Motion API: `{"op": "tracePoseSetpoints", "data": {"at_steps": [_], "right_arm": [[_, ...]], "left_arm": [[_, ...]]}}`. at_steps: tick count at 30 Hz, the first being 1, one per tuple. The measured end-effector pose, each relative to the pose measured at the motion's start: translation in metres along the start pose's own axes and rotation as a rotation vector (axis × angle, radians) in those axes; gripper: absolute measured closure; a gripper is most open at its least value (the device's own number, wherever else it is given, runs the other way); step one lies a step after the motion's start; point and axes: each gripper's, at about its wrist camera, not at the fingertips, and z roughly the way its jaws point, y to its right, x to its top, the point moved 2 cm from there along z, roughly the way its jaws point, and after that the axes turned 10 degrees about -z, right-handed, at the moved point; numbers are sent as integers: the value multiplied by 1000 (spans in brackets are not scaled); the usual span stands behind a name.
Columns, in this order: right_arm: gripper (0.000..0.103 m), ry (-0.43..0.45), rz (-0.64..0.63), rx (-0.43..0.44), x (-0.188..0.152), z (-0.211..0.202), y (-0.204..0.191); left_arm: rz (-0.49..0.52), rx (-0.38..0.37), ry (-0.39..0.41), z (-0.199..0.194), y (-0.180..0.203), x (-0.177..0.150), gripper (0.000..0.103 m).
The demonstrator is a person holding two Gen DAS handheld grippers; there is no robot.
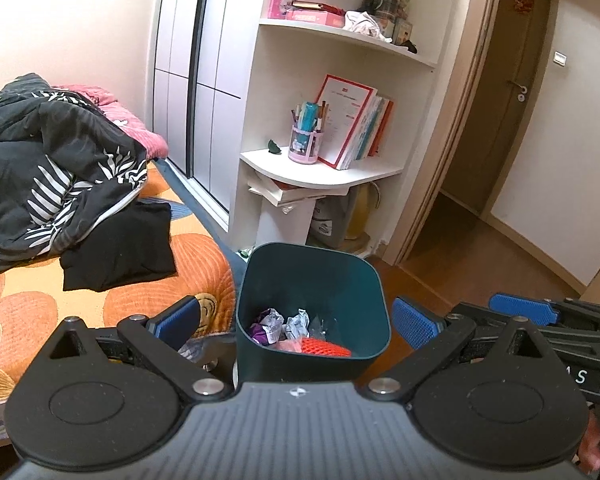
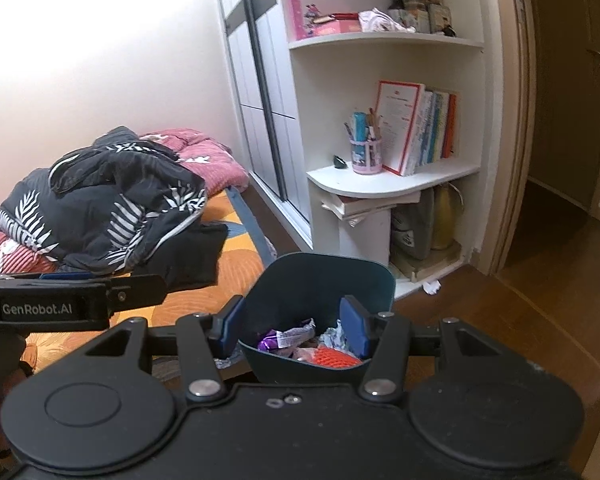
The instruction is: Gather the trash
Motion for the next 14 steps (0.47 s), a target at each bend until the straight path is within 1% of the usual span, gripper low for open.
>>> {"op": "tracePoseSetpoints", "data": {"at_steps": [5,8,14], "right_arm": [[51,10,15,-10,10,-3,5],[51,24,17,-13,15,-5,7],[51,23,12,-8,18,-4,5]], "left_arm": [[-26,-10,-25,1,3,12,0],[-32,-7,-26,1,4,17,0],[-58,-7,-32,0,-2,21,0]]}}
